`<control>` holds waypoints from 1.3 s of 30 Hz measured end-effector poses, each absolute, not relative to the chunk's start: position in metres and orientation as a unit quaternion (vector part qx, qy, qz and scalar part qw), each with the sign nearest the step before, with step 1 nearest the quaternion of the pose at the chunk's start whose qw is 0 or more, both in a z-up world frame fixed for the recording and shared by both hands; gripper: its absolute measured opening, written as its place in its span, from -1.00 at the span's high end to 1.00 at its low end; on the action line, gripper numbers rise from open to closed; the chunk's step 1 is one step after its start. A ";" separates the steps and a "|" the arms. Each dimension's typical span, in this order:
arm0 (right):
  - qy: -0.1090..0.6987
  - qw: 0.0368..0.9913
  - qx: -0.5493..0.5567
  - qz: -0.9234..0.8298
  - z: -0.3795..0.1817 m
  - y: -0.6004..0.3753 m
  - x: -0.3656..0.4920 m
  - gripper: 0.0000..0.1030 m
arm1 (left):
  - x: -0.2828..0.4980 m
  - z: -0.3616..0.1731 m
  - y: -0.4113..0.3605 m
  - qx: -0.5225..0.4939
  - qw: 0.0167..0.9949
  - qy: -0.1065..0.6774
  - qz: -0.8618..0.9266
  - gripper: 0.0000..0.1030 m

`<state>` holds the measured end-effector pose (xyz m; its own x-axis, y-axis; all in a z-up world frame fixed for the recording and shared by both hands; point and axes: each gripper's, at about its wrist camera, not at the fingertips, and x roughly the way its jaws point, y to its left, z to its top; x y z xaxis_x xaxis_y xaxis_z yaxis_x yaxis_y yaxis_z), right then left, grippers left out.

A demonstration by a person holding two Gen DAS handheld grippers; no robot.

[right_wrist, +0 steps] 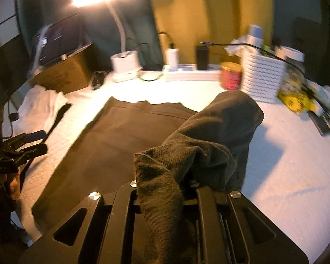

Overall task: Fold small clothes
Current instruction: 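Lift the side with the right tool and fold it across the shirt, then open the right tool and release the folded side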

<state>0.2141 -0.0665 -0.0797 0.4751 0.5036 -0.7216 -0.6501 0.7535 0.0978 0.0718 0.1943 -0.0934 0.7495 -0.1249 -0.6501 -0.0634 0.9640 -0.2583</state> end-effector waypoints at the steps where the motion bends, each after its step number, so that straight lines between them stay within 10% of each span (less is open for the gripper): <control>1: 0.384 0.850 -0.099 0.347 -0.080 -0.059 0.212 0.76 | 0.070 -0.093 0.195 -0.133 0.926 0.352 -0.016 -0.75; 17: 0.429 0.773 -0.147 0.443 -0.108 0.026 0.173 0.75 | 0.042 -0.086 0.211 -0.146 0.927 0.344 0.019 -0.75; 22: 0.416 0.744 -0.178 0.492 -0.104 0.046 0.139 -0.19 | 0.036 -0.080 0.212 -0.145 0.929 0.339 0.029 -0.75; 39: 0.355 0.790 -0.151 0.477 -0.065 -0.032 0.123 -0.20 | 0.050 -0.067 0.170 -0.120 0.930 0.349 -0.001 -0.75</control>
<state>0.1234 -0.0321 -0.0653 0.2930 0.6459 -0.7050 -0.8602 0.4999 0.1005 0.0497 0.1704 -0.0675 0.7569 -0.0845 -0.6481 -0.0825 0.9713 -0.2230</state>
